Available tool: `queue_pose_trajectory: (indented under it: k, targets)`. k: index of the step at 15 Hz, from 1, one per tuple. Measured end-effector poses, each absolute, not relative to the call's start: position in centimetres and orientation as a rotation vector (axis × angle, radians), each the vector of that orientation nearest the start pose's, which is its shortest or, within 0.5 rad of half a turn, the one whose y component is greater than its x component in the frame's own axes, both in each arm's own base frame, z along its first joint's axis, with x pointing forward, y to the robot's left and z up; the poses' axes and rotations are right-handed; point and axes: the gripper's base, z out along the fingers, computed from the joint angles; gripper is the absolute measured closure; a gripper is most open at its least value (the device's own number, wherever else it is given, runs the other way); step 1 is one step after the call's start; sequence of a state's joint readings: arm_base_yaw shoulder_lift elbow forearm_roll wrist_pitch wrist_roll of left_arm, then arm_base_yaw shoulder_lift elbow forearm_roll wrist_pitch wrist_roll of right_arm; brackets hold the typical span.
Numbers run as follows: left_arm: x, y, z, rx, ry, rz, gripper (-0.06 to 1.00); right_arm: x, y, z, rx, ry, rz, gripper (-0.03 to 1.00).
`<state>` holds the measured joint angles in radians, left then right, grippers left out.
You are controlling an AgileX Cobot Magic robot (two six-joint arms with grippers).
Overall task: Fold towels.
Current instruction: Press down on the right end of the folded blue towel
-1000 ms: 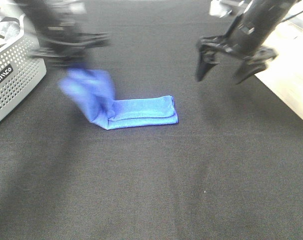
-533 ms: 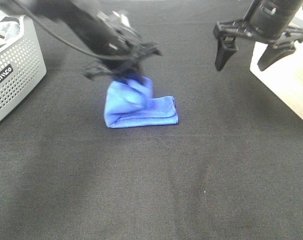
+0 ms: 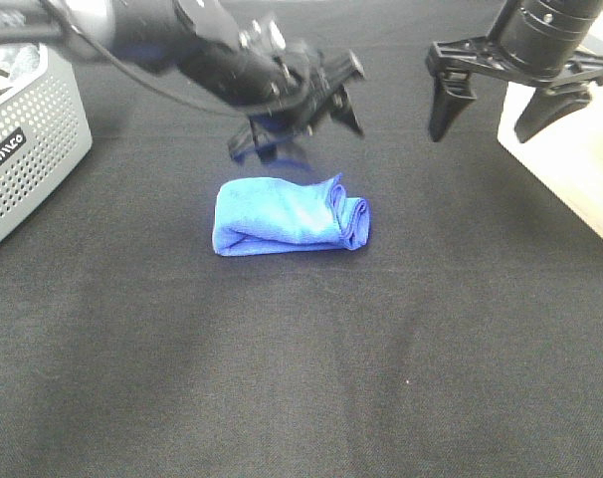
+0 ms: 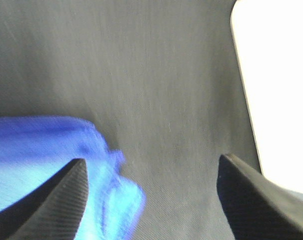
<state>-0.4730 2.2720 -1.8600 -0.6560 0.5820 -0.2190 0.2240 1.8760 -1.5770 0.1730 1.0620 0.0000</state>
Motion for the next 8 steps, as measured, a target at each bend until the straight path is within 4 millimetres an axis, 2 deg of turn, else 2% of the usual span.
queue_pose_trajectory:
  k: [2, 4, 6, 8]
  targets:
    - [45.6, -22.9, 21.3, -0.155, 2.513, -0.876, 0.25, 38.6, 11.7, 26.6, -0.244, 2.791, 0.515, 0.11]
    - [46.5, -19.4, 22.9, -0.091, 2.498, -0.799, 0.25, 39.0, 13.6, 25.9, -0.275, 2.736, 0.826, 0.11]
    - [47.0, -16.2, 23.3, -0.084, 2.527, -0.757, 0.25, 40.0, 15.3, 23.6, -0.28, 2.684, 1.104, 0.11]
    - [47.3, -13.6, 22.9, -0.085, 2.575, -0.705, 0.25, 41.1, 16.5, 20.9, -0.273, 2.613, 1.291, 0.11]
